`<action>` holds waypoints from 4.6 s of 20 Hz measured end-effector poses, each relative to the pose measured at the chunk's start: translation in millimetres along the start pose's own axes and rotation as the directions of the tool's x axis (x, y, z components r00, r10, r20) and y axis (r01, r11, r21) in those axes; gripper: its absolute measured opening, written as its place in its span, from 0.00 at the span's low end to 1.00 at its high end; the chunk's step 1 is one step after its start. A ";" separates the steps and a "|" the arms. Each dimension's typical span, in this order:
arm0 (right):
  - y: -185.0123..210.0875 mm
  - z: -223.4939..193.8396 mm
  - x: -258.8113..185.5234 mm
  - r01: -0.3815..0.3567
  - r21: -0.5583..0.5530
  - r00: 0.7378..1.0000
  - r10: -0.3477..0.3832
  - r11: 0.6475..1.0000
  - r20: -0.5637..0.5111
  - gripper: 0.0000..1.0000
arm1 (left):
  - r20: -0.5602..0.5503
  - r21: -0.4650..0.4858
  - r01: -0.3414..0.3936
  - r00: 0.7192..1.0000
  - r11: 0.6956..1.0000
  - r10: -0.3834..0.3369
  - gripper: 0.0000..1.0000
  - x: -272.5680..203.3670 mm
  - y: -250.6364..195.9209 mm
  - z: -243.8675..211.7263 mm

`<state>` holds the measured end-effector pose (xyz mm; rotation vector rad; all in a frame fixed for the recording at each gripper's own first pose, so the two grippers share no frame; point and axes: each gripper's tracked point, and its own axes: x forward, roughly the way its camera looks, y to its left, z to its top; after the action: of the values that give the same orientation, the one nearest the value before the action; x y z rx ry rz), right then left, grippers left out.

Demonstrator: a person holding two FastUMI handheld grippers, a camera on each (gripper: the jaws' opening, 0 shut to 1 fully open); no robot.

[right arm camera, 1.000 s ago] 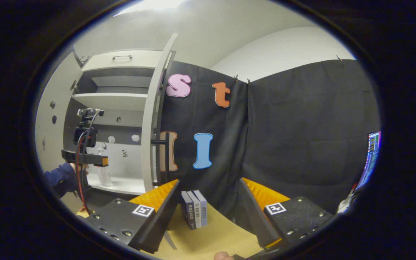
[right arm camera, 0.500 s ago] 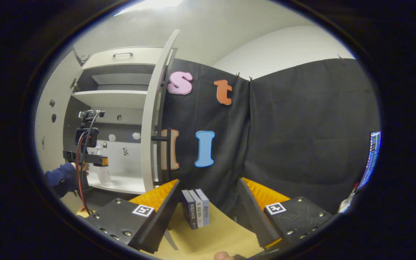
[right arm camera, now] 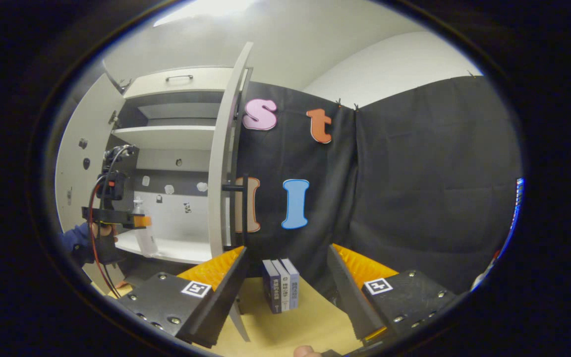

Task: Grasp the bottle in the cabinet with the left hand and place it on the coaster, then close the right door with the right hand and the left door with the left hand.

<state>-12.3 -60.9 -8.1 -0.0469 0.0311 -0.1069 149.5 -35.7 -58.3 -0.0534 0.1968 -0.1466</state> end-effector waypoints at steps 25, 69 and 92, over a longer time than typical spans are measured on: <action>-0.4 6.6 13.3 -0.186 -0.049 0.982 0.188 0.981 0.031 0.96 | -0.243 -0.082 0.151 0.956 0.985 -0.166 0.80 -190.8 -6.1 -245.6; 20.6 -22.3 37.1 -0.278 -0.032 0.960 0.278 0.960 -0.023 0.96 | -0.492 -0.011 0.112 0.865 0.994 -0.103 0.83 -246.7 -30.7 -382.4; 21.6 -33.8 31.0 -0.271 -0.001 0.962 0.270 0.963 -0.047 0.96 | -0.334 0.101 0.171 0.934 0.980 -0.129 0.83 -234.5 -51.3 -282.3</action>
<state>19.7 -44.3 -43.8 -0.0476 0.0842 0.1663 -141.2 -62.0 -286.5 0.0864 0.5153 -0.3217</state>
